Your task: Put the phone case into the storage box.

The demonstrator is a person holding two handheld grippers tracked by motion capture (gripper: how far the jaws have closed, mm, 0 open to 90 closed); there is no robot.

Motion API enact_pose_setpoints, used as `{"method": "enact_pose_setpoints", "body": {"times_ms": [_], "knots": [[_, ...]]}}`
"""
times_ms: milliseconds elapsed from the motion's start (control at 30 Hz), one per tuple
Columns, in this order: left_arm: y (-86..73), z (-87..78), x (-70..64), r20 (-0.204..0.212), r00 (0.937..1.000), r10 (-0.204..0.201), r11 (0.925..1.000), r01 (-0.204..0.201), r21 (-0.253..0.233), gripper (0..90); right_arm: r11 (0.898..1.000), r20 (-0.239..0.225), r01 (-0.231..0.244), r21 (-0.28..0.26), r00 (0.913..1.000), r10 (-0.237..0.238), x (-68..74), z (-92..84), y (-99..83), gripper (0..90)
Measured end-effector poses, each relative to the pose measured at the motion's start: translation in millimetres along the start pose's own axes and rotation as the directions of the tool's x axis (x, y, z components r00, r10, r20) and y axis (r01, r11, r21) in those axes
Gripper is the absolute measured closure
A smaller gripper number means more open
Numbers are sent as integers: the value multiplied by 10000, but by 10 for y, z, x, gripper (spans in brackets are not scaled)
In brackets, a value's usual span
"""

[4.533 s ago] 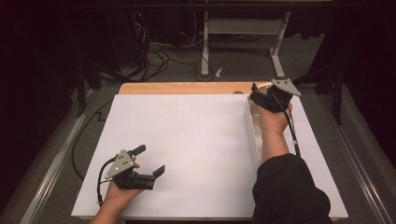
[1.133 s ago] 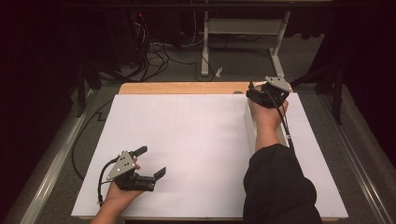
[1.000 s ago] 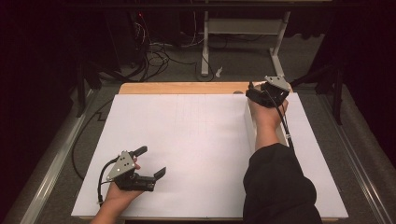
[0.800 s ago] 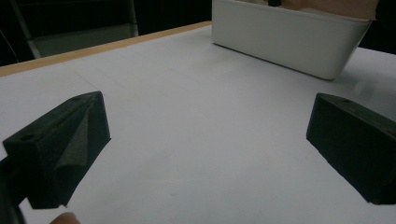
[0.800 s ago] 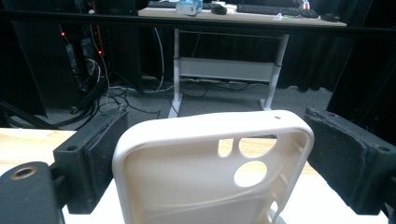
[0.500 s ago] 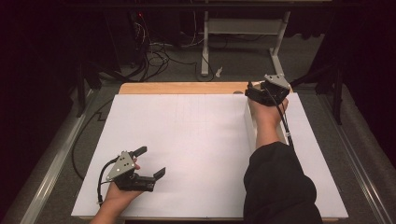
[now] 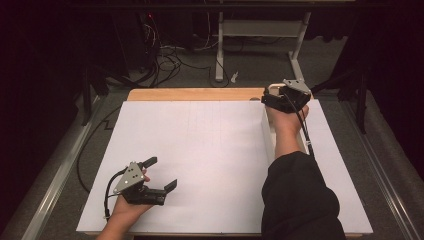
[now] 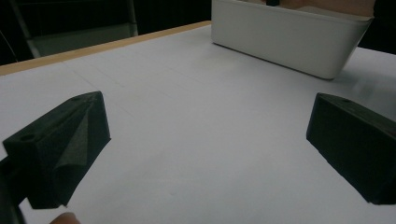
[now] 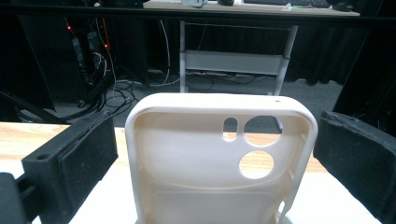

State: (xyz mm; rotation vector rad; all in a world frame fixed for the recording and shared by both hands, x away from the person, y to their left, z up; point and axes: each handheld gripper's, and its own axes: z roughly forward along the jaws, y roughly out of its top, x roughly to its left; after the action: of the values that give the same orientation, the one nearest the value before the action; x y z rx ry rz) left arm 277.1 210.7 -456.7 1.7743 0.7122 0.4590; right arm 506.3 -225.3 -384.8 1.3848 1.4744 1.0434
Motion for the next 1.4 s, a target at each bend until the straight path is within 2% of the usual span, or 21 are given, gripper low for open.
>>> {"method": "enact_pose_setpoints", "body": {"times_ms": [633,1400], "knots": [[0,7,-8,-6,10000,24,10000,-24,55,8,10000,-122,69,-48,9999,-70,-56,-57,55,2],[0,11,-12,-11,10000,47,10000,-47,72,8,9998,-350,128,178,9993,-122,-12,-91,41,1]]}}
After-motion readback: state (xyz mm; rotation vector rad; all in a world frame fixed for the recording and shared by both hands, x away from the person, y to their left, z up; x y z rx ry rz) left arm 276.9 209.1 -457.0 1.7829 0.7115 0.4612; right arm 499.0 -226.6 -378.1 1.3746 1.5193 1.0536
